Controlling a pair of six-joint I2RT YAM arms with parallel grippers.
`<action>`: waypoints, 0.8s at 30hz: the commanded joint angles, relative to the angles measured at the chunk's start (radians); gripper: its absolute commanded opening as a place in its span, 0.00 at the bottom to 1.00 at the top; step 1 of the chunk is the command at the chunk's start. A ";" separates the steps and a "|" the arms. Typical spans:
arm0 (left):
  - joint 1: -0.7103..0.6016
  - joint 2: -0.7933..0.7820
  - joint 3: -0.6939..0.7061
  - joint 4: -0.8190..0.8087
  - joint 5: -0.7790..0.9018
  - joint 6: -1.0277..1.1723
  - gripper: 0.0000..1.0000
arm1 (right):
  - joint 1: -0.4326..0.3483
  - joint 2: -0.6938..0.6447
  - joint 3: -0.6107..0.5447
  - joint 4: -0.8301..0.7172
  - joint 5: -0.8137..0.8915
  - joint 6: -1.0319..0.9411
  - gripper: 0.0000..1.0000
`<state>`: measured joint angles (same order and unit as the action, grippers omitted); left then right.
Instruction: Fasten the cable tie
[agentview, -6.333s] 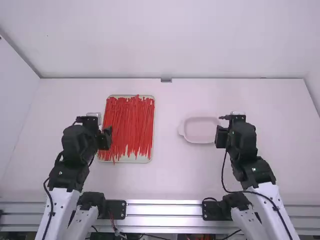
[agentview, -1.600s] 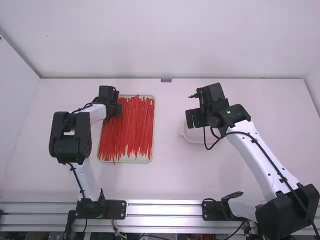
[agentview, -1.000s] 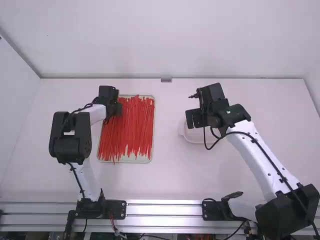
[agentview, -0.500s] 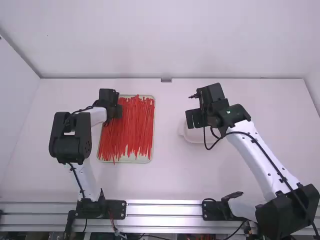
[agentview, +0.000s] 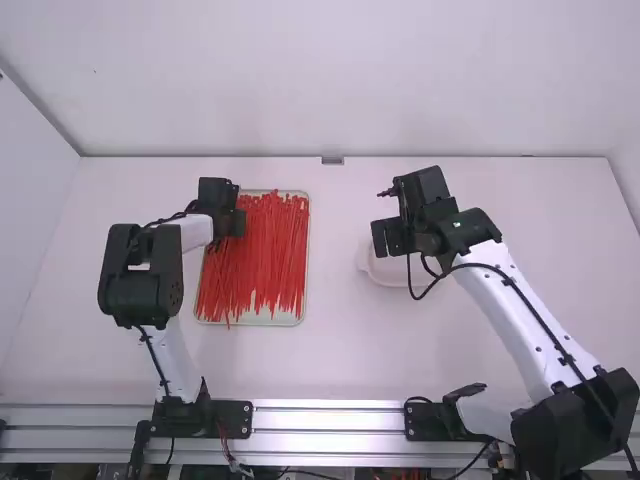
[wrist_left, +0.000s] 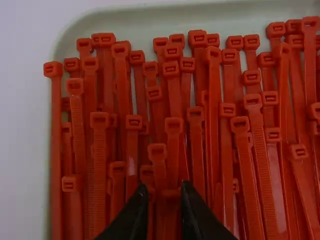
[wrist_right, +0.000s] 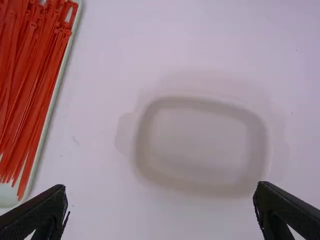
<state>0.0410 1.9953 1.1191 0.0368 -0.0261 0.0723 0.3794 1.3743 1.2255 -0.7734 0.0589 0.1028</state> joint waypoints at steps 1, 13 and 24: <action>-0.001 0.017 -0.008 -0.004 0.011 0.004 0.17 | 0.001 0.006 0.030 -0.002 0.001 0.005 0.99; -0.002 0.017 -0.009 -0.016 0.019 0.004 0.13 | 0.001 0.006 0.030 -0.002 0.000 0.004 0.99; -0.002 0.017 -0.009 -0.029 0.019 0.004 0.15 | 0.001 0.006 0.030 -0.008 0.001 0.005 0.99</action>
<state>0.0414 1.9953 1.1191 0.0132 -0.0189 0.0723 0.3798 1.3743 1.2255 -0.7776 0.0593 0.1032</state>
